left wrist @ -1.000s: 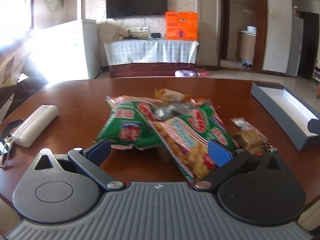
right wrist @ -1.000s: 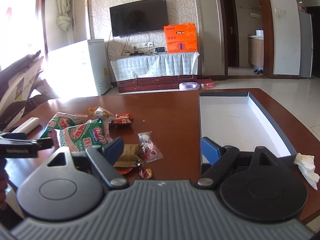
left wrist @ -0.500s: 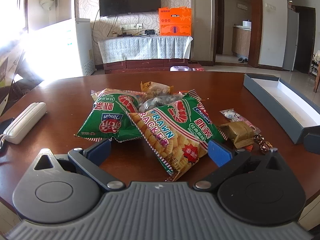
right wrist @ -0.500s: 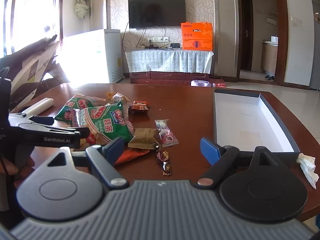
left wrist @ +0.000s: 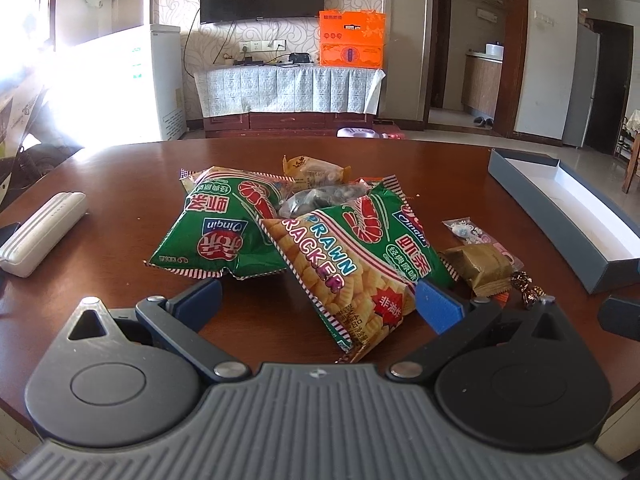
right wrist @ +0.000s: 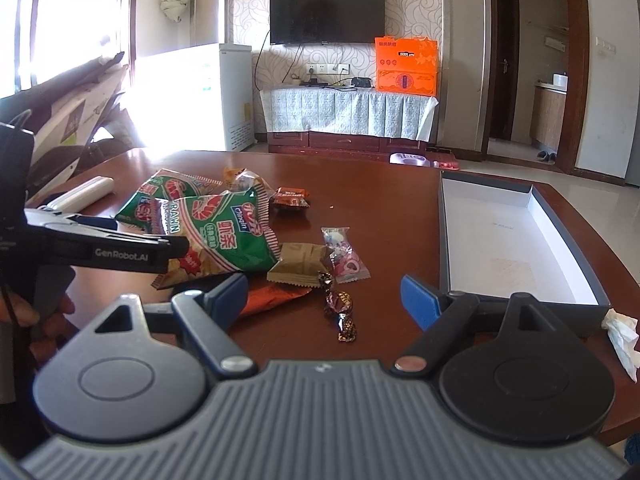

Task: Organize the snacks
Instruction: 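Grasp the green Prawn Cracker bag with the left tool while the right tool grasps a wrapped chocolate candy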

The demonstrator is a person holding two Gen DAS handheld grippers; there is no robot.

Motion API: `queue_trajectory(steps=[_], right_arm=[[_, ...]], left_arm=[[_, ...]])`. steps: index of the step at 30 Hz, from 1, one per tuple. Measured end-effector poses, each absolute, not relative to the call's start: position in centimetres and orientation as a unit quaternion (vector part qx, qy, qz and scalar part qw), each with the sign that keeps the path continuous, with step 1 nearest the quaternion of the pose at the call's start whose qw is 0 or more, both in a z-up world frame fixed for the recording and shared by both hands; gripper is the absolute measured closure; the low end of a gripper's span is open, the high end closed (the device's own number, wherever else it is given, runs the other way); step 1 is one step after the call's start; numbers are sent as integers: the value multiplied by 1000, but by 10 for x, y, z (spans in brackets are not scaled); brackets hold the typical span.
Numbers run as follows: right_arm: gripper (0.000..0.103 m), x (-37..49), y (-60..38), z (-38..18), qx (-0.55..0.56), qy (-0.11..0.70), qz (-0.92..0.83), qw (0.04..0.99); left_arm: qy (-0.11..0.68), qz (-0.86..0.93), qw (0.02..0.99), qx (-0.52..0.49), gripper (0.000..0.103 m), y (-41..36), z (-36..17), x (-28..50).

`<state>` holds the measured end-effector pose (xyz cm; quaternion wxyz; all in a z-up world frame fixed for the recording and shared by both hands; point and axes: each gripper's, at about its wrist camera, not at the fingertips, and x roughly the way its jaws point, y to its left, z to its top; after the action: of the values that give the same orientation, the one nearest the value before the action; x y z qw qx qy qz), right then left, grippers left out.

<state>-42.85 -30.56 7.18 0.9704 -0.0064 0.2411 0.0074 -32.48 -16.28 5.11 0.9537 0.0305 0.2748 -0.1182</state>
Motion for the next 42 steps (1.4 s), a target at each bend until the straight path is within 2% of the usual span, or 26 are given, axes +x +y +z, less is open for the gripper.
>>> queue_trajectory(steps=[22, 42], right_arm=[[18, -423, -306, 65, -13, 263, 2, 965], [19, -419, -307, 60, -13, 262, 4, 965]], left_arm=[[241, -133, 960, 46, 0, -178, 39, -325], [260, -153, 952, 46, 0, -193, 28, -312]])
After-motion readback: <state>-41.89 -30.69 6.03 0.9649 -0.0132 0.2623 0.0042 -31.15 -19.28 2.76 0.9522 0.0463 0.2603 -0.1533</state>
